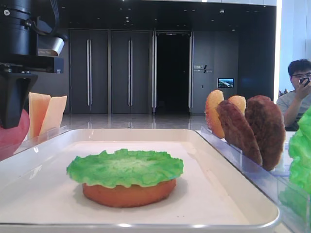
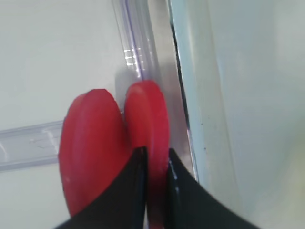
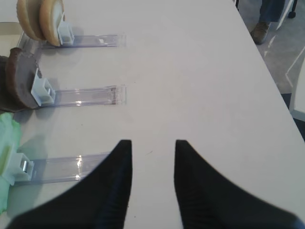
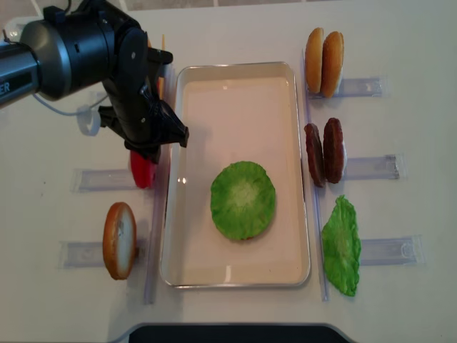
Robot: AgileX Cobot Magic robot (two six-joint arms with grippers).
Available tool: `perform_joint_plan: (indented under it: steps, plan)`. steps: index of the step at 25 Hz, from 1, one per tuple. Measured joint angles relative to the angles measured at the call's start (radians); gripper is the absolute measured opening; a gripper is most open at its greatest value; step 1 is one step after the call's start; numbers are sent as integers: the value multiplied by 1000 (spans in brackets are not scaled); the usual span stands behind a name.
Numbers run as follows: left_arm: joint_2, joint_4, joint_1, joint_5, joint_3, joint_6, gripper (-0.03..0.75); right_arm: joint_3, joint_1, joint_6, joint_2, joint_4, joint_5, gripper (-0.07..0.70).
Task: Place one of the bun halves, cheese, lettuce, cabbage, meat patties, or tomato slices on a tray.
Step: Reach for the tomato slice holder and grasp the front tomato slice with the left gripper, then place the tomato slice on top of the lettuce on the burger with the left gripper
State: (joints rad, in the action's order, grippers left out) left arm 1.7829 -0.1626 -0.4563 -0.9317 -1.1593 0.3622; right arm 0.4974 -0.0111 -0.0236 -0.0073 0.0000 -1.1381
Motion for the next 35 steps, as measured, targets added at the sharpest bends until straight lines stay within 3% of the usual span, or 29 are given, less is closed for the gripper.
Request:
perform_joint_plan:
  steps: [19,35]
  plan:
    - [-114,40,0,-37,-58,-26,47,0,0,0,0,0,0,244]
    - [-209,47,-1,-55,-44,-41,47,0,0,0,0,0,0,244]
